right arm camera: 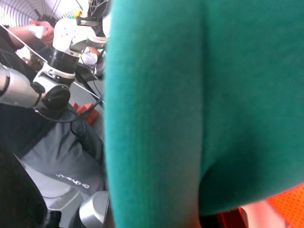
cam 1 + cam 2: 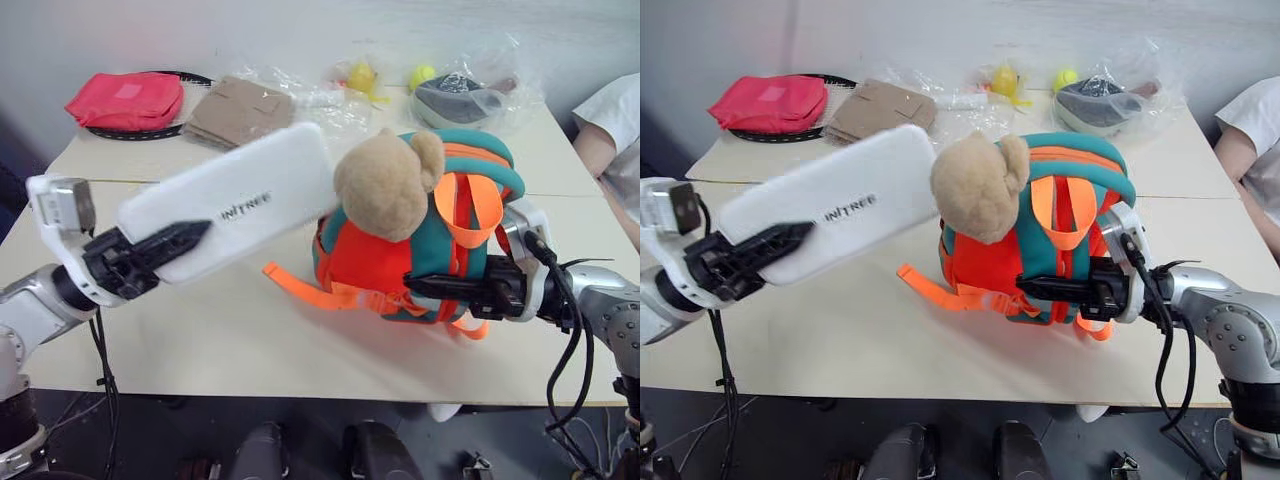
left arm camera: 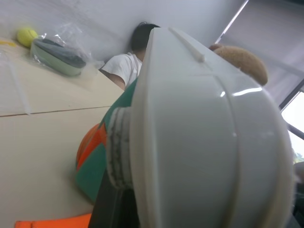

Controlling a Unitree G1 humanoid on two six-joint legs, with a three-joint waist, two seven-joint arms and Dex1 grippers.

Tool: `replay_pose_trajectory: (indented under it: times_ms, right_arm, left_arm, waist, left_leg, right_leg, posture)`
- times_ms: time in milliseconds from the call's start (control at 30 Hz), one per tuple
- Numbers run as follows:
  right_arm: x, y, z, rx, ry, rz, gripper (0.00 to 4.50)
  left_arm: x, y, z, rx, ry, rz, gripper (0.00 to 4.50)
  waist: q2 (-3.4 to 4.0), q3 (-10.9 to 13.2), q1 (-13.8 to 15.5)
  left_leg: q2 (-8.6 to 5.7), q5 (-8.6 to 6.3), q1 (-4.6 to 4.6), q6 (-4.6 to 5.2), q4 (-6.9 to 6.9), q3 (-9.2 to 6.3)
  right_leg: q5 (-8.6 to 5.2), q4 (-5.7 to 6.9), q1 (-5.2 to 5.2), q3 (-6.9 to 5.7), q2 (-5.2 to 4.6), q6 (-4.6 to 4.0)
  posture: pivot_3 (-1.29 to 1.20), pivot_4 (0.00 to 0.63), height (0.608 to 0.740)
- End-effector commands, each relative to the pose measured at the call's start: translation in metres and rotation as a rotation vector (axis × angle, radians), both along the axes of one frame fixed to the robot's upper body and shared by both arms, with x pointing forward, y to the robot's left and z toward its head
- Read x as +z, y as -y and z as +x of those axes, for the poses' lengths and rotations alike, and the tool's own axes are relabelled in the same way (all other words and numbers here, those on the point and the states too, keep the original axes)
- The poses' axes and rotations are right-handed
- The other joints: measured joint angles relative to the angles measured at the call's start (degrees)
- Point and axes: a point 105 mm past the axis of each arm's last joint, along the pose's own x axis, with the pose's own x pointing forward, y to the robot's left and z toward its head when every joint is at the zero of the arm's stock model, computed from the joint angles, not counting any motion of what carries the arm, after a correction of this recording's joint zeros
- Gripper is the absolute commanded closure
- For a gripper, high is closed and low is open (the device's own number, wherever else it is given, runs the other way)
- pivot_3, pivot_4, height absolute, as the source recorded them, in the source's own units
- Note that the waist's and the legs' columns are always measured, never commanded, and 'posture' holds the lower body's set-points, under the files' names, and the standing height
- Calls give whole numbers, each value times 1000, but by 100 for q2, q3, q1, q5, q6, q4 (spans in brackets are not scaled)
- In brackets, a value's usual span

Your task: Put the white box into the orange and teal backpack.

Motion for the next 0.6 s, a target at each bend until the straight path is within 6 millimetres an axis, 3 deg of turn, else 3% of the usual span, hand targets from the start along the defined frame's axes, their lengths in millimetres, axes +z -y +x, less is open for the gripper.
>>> replay_pose_trajectory:
  times_ms: [33,167,267,400,500,600]
  right_arm:
    - [4,-5,-4,34,45,-2,4487]
    - [5,-5,-5,32,30,12,4487]
    - [4,-3,-7,30,16,3,4487]
    - [3,-1,-6,23,8,-5,4487]
    - [4,-5,-6,34,8,-4,4487]
    - [4,-8,-6,48,10,0,4487]
  left_arm:
    - [0,8,5,11,87,67,3322]
    - [4,18,27,47,153,118,3322]
    - [7,30,19,-70,200,204,3322]
    - [-5,46,19,-171,250,411,3322]
    - [4,73,41,-168,290,478,3322]
    - [10,110,51,-240,344,508,3322]
  waist:
    - [0,0,2]
    - [-1,1,29]
    - [-3,2,31]
    - [-3,2,14]
    - [-3,2,81]
    - [-5,3,146]
  left_leg:
    - [0,0,0,-1,0,0]
    - [-2,1,-1,2,5,0]
    - [-3,1,-8,4,6,-1]
    - [-3,-1,-12,5,2,0]
    - [-5,0,-16,7,9,-2]
    - [-9,3,-18,13,16,-1]
  right_leg:
    - [0,0,0,0,0,0]
    - [0,0,4,0,0,0]
    - [1,-1,0,-3,-1,1]
    - [1,-3,-5,-3,-1,1]
    - [1,-5,-3,-6,-1,1]
    - [6,-4,-1,-3,-2,11]
  posture:
    - [0,150,740]
    - [0,150,740]
    - [0,150,740]
    - [0,150,740]
    - [0,150,740]
    - [0,150,740]
